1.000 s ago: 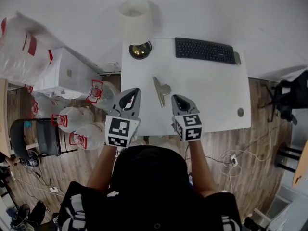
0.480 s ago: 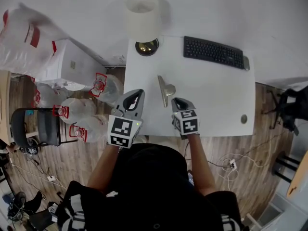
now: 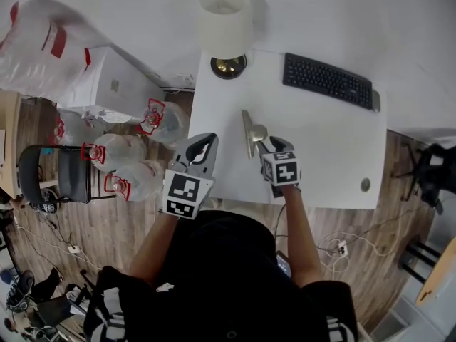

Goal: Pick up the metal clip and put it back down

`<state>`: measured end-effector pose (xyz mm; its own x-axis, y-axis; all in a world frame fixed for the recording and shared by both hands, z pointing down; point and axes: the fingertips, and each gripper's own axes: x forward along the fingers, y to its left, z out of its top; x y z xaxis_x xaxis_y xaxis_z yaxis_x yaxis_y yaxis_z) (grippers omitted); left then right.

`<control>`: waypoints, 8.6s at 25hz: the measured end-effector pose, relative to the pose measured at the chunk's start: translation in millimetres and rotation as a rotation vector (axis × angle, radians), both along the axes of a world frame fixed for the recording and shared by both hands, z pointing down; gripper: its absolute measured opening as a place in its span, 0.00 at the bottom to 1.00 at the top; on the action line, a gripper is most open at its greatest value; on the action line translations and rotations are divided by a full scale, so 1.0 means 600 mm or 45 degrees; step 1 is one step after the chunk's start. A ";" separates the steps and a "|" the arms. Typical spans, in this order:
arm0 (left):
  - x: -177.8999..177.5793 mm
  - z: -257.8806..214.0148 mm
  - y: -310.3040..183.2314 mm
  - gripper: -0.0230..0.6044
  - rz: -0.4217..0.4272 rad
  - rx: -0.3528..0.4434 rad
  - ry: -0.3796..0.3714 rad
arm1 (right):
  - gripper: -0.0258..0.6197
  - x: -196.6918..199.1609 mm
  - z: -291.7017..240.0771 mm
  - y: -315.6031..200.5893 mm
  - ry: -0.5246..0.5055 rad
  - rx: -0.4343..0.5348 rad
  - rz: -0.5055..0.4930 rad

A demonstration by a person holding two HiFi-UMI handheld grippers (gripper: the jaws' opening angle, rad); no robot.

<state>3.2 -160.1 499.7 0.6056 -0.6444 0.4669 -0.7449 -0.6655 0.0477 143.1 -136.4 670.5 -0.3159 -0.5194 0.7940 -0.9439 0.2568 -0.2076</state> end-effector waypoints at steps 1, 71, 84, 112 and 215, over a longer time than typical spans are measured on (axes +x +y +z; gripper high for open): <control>-0.002 0.002 0.000 0.07 -0.003 -0.003 -0.004 | 0.32 0.001 0.006 -0.006 -0.003 -0.006 0.005; -0.026 -0.069 0.003 0.07 0.066 0.136 0.061 | 0.11 0.009 -0.157 -0.017 0.124 0.258 0.198; -0.034 -0.133 -0.005 0.08 0.069 0.255 0.083 | 0.11 0.026 -0.374 -0.010 0.101 0.606 0.265; -0.009 -0.217 0.029 0.07 0.124 0.363 0.193 | 0.11 0.013 -0.545 0.035 0.119 0.906 0.258; -0.075 0.043 0.042 0.07 -0.106 -0.044 -0.077 | 0.11 -0.048 0.026 -0.016 0.016 0.051 -0.010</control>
